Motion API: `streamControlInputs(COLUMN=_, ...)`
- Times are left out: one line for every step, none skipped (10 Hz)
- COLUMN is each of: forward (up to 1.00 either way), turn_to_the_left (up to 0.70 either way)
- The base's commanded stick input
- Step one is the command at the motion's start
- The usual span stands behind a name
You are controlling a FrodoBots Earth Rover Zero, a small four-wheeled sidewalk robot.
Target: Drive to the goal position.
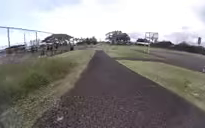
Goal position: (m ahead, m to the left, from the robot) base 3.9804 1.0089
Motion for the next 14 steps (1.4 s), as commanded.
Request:
streamControlInputs(forward=0.70, turn_to_the_left=0.01)
streamControlInputs(forward=0.70, turn_to_the_left=0.01)
streamControlInputs(forward=0.70, turn_to_the_left=0.01)
streamControlInputs(forward=0.70, turn_to_the_left=0.01)
streamControlInputs(forward=0.70, turn_to_the_left=0.01)
streamControlInputs(forward=0.70, turn_to_the_left=0.01)
streamControlInputs(forward=0.70, turn_to_the_left=0.01)
streamControlInputs(forward=0.70, turn_to_the_left=0.01)
streamControlInputs(forward=0.70, turn_to_the_left=0.01)
streamControlInputs(forward=0.70, turn_to_the_left=0.01)
streamControlInputs(forward=0.70, turn_to_the_left=0.01)
streamControlInputs(forward=0.70, turn_to_the_left=0.01)
streamControlInputs(forward=0.70, turn_to_the_left=0.01)
streamControlInputs(forward=0.70, turn_to_the_left=0.01)
